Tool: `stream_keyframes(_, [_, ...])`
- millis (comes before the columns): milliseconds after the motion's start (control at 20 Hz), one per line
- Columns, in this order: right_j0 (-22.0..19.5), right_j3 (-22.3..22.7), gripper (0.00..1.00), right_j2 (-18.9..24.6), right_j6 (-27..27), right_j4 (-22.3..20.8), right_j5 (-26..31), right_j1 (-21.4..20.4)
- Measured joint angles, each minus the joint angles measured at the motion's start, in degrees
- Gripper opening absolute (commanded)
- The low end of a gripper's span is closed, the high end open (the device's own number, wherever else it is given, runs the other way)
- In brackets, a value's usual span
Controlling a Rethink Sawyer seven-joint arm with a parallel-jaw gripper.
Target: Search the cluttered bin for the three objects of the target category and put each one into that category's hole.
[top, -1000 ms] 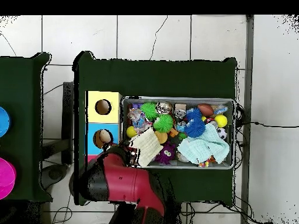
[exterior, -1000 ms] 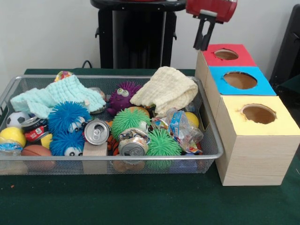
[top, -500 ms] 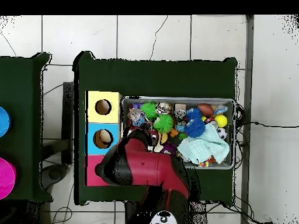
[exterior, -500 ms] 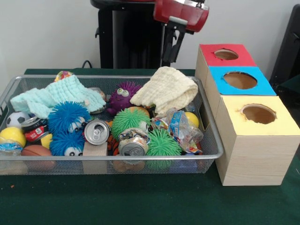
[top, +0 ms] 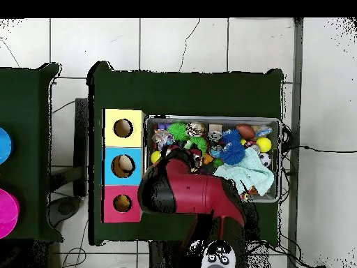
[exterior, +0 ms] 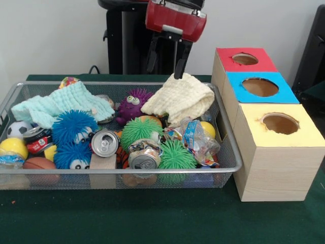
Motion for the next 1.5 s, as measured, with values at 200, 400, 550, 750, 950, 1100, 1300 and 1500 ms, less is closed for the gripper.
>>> stream_keyframes(200, [-0.3, 0.0, 1.00, 0.9, 0.0, 0.0, 0.0, 1.1])
stream_keyframes(400, [-1.6, 0.1, 1.00, 3.8, 0.0, 0.1, 0.0, 3.1])
stream_keyframes(550, [-2.2, 0.1, 1.00, 5.3, 0.0, 0.2, 0.0, 5.1])
stream_keyframes(750, [-1.4, 0.1, 1.00, 5.3, 0.0, 0.2, -0.5, 8.2])
stream_keyframes(950, [0.7, 0.1, 1.00, 4.1, 0.0, 0.2, -2.1, 11.2])
stream_keyframes(1100, [2.0, 0.1, 1.00, 3.1, 0.0, 0.2, -4.0, 12.7])
stream_keyframes(1300, [4.0, 0.0, 1.00, 0.5, 0.0, 0.4, -9.2, 15.5])
stream_keyframes(1500, [5.5, 0.0, 1.00, -2.2, 0.0, 1.8, -13.7, 17.9])
